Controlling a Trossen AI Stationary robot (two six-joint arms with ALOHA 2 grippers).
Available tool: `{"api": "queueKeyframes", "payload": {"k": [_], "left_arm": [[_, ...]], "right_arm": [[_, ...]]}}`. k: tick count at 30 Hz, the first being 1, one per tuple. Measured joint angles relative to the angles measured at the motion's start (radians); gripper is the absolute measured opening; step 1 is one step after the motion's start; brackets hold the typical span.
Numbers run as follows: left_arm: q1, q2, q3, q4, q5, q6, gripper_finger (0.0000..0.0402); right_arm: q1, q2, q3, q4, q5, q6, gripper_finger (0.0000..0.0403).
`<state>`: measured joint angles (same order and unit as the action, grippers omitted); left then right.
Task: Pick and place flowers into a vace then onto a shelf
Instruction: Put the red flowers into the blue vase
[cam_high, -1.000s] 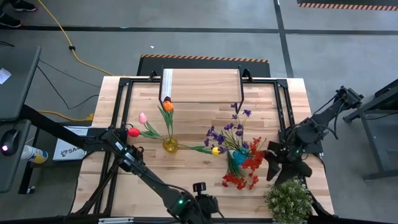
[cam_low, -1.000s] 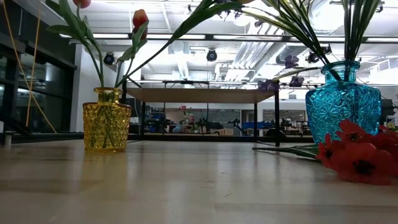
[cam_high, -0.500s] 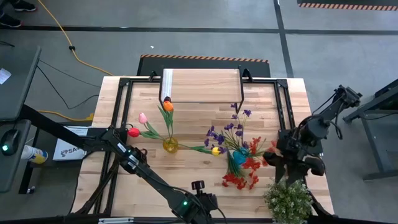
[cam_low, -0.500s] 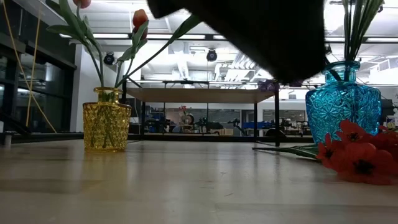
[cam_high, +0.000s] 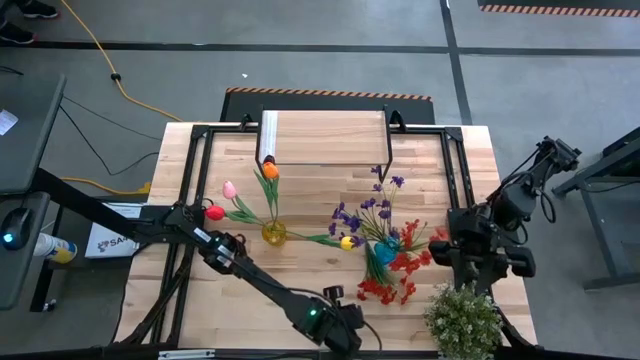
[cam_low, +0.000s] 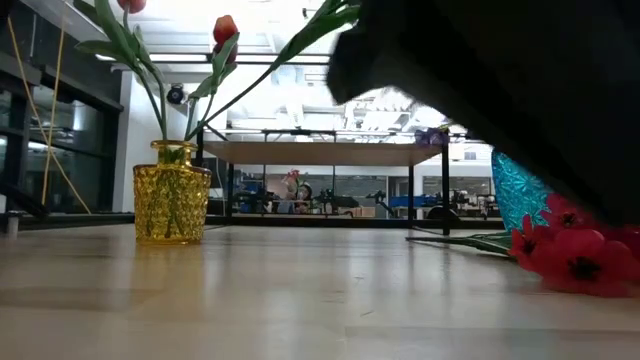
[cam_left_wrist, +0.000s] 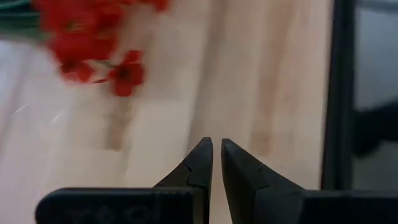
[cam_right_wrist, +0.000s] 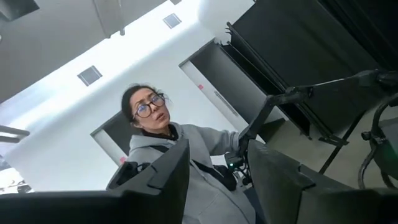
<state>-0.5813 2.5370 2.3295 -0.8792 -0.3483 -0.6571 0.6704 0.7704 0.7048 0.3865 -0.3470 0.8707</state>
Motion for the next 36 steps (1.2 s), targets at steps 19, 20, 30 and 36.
{"api": "queueKeyframes", "payload": {"k": [19, 20, 30, 36], "left_arm": [[0.021, 0.0, 0.0, -0.099, -0.198, 0.201, 0.0067], [0.022, 0.0, 0.0, -0.1, -0.217, 0.237, 0.0067], [0.073, 0.0, 0.0, -0.092, -0.427, 0.32, 0.0067], [0.118, 0.0, 0.0, -0.086, -0.372, 0.311, 0.0068]], "right_arm": [[0.0, 0.0, 0.0, -0.009, -0.007, -0.008, 0.0143], [0.0, 0.0, 0.0, -0.009, -0.007, -0.008, 0.0143], [0.0, 0.0, 0.0, -0.014, -0.003, -0.008, 0.0142], [0.0, 0.0, 0.0, -0.026, 0.002, -0.008, 0.0142]]}}
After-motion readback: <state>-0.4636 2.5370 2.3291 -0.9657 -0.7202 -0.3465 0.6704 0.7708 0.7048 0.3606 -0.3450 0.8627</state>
